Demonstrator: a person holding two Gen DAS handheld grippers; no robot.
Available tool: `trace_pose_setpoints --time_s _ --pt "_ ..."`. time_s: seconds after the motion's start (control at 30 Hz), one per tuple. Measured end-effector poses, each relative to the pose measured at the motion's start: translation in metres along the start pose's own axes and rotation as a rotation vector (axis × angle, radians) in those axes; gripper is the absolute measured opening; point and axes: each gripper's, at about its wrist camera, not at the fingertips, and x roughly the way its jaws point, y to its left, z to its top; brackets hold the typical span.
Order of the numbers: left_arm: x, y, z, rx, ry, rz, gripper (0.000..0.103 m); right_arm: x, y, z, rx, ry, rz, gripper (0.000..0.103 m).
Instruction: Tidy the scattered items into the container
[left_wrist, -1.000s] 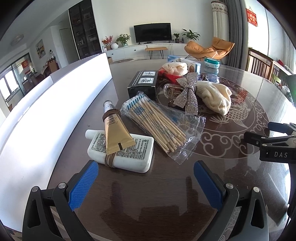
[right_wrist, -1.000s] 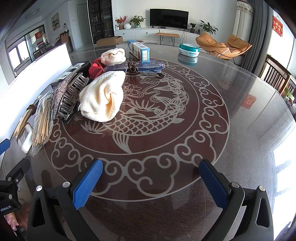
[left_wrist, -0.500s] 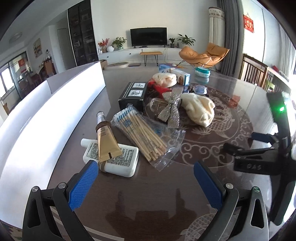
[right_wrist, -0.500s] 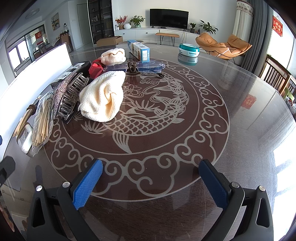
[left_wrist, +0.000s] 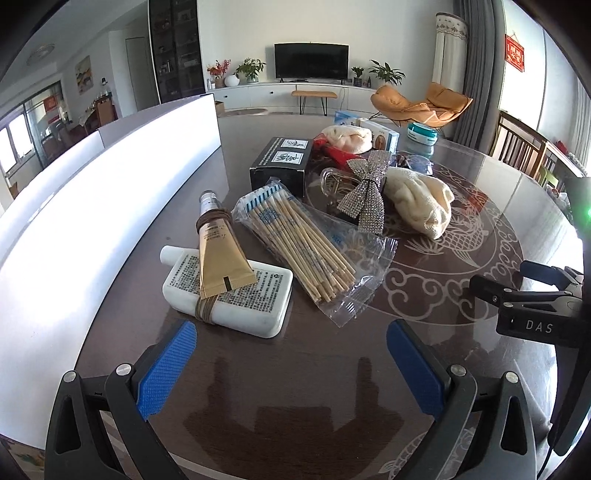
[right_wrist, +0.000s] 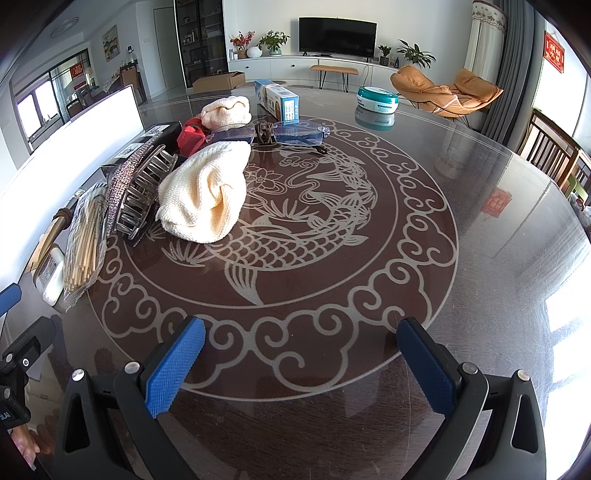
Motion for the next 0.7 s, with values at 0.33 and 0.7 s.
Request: trace_pose_setpoints --time_s 0.33,0.7 --pt "0.0039 0.0 0.0023 -0.002 0.007 -0.002 0.103 -0.0001 -0.0001 -0.0002 0.0 0.0 -0.001 0.103" --pt "0.0056 -0.0003 0.0023 -0.003 0.012 0.001 0.103 -0.0002 -0.0003 0.0 0.0 0.0 -0.001 0.103"
